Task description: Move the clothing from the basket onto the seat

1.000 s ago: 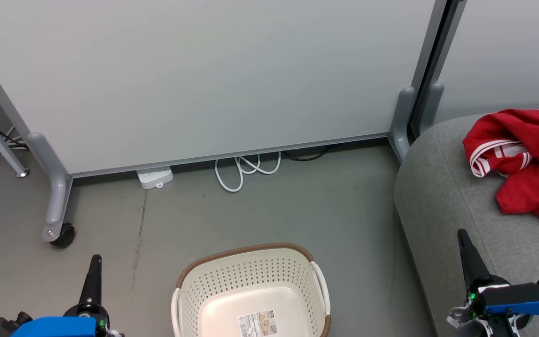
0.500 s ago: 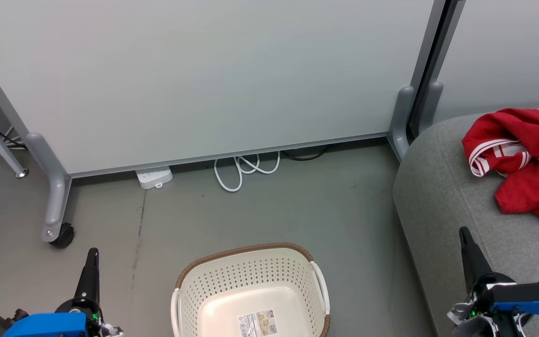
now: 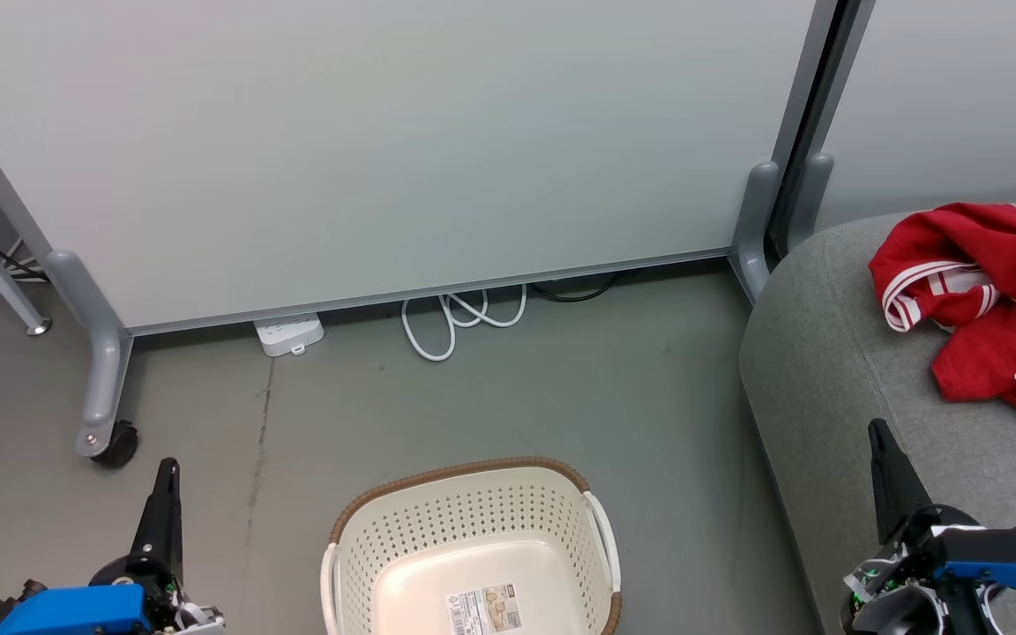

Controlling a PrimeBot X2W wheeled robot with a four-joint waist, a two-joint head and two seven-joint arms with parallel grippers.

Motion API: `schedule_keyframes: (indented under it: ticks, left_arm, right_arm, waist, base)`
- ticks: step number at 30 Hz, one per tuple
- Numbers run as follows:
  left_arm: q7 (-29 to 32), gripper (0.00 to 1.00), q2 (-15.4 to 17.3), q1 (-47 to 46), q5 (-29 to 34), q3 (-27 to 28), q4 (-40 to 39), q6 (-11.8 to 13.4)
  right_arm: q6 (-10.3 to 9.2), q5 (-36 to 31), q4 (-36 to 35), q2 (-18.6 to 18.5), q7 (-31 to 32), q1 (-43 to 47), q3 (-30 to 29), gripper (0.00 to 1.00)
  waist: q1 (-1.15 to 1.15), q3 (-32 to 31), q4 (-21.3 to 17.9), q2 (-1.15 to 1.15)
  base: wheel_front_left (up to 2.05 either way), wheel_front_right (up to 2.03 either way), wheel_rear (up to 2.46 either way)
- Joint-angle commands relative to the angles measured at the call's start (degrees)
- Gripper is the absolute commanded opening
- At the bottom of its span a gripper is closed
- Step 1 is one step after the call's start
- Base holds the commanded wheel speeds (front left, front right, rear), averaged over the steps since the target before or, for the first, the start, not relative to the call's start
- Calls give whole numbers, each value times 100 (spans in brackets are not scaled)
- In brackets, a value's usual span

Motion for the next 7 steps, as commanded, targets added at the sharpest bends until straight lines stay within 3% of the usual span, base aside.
schedule_keyframes:
  ticks: [1,7]
  left_arm:
    - [25,0,35,-73,-82,43,-43,-31]
    - [81,0,36,-82,-255,57,-73,-34]
  right_arm:
    - [0,93,1,18,38,-60,-21,0]
    - [0,309,16,20,49,-80,-30,0]
  waist:
    - [0,0,-1,0]
    - [0,3,-6,0]
  base:
    - [0,0,0]
    - [0,0,0]
